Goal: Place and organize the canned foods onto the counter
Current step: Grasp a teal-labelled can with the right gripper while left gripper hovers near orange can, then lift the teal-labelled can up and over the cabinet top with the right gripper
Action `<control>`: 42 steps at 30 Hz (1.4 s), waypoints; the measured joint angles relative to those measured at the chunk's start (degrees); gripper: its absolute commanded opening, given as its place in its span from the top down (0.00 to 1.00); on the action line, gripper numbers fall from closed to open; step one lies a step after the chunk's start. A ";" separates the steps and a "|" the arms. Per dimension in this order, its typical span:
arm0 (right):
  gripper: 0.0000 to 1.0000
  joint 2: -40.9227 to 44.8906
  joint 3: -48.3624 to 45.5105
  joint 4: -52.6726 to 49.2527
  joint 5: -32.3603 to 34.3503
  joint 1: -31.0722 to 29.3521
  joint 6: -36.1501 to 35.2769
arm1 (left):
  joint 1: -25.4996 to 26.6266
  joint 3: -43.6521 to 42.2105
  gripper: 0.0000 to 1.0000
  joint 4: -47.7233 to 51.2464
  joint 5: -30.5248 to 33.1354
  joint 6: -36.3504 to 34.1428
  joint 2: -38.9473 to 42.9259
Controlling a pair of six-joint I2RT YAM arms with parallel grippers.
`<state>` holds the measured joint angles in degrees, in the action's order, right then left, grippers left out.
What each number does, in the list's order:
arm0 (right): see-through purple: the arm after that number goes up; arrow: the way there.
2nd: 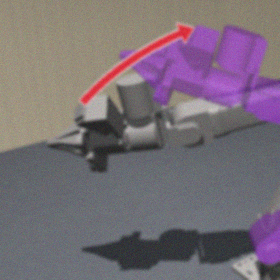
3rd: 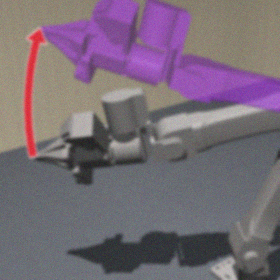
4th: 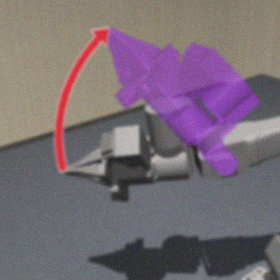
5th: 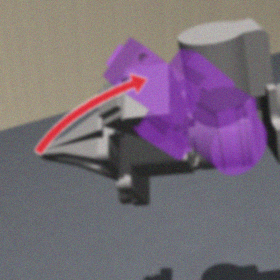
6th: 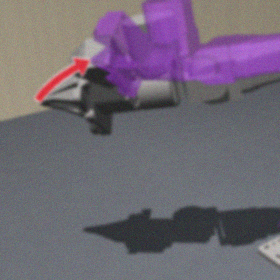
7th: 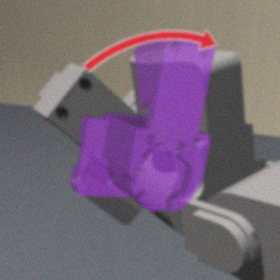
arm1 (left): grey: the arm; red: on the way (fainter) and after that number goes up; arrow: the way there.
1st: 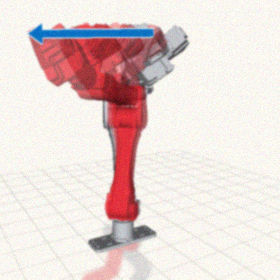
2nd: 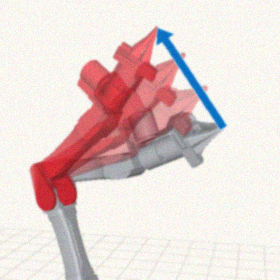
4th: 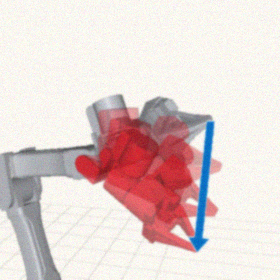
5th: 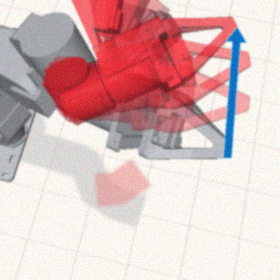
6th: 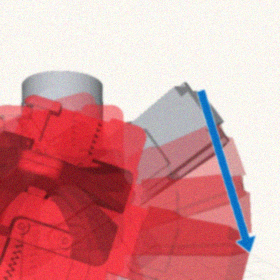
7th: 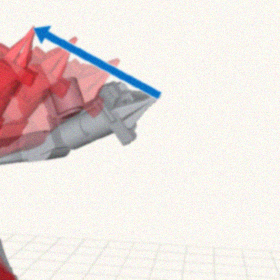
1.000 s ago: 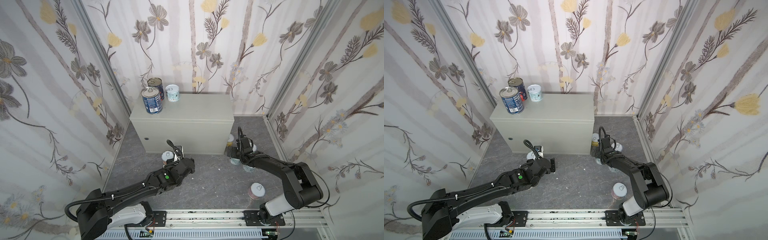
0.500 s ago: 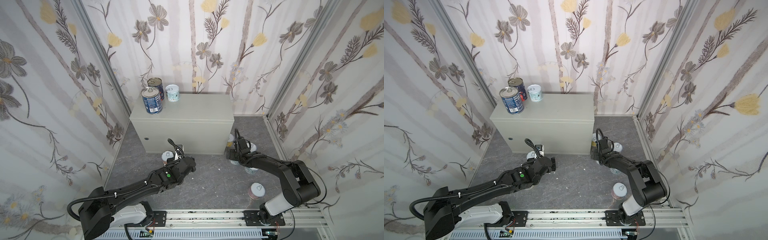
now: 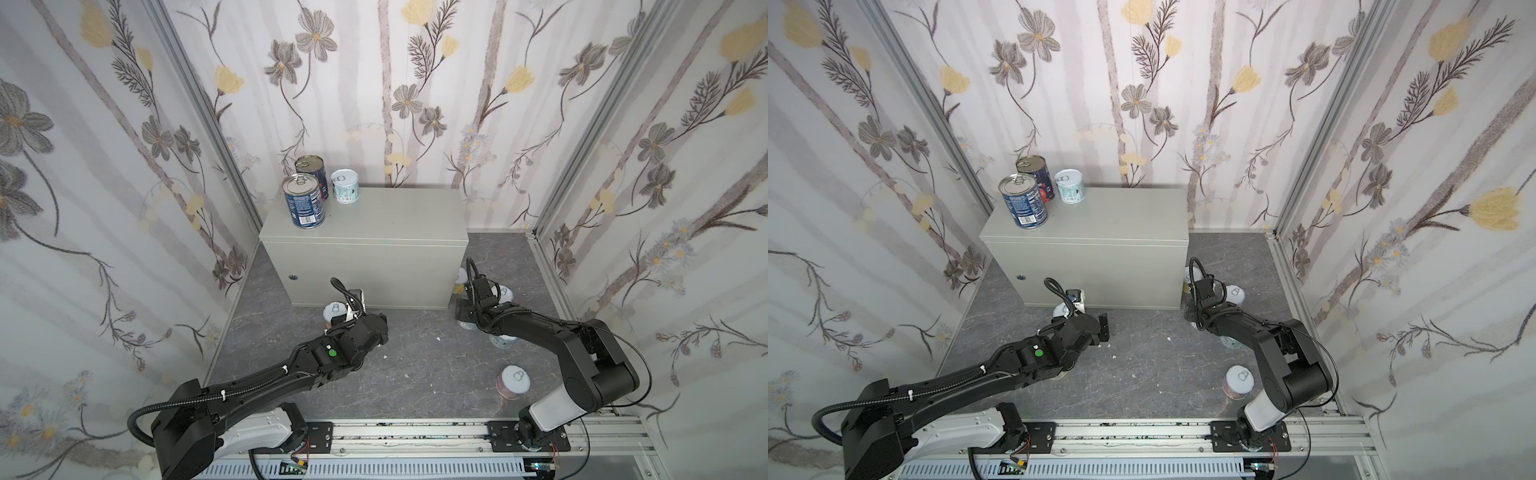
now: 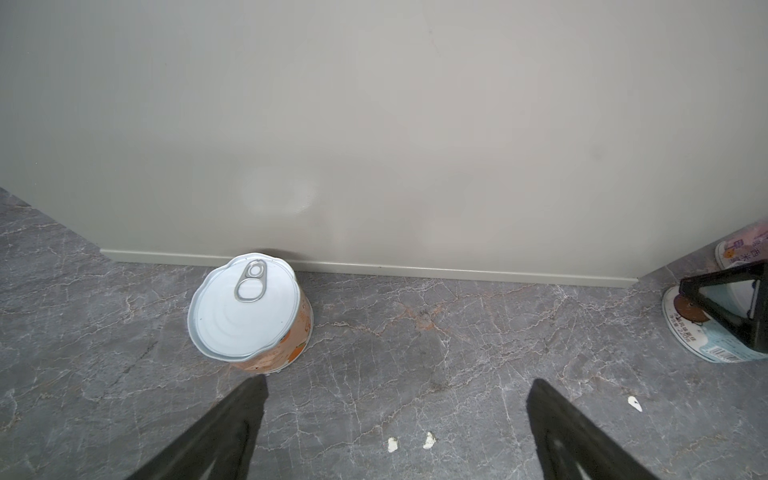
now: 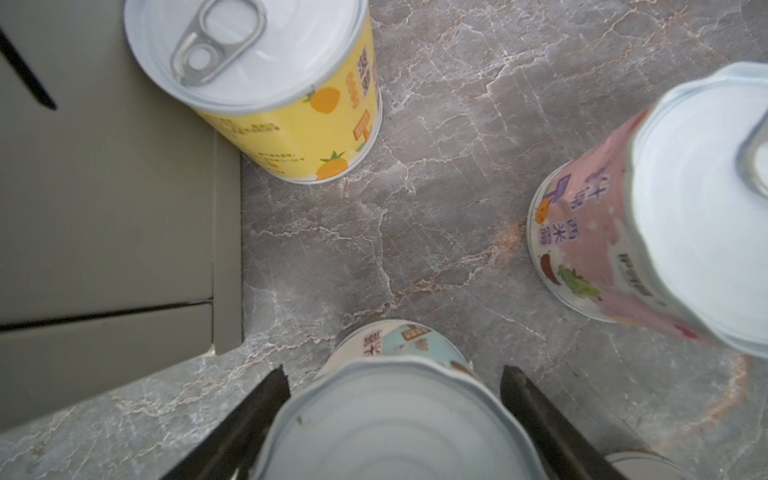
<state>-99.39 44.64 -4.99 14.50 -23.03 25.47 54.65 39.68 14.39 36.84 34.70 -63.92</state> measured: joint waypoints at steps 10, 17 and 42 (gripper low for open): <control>0.47 3.87 -0.48 -1.77 -0.96 -0.11 0.17 | 0.00 -0.68 0.00 0.04 -1.36 -0.59 4.50; 0.48 11.34 -0.48 -4.81 -1.11 -0.15 -0.57 | -0.70 -0.90 0.00 0.39 -1.75 -1.92 6.71; 0.50 36.68 11.10 -23.02 -8.22 -1.40 -5.68 | -4.57 14.73 0.00 5.42 -5.86 -10.95 2.27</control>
<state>-62.72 55.75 -28.01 6.28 -24.43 19.79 50.09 54.41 19.81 30.98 23.75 -61.65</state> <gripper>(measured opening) 0.682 0.997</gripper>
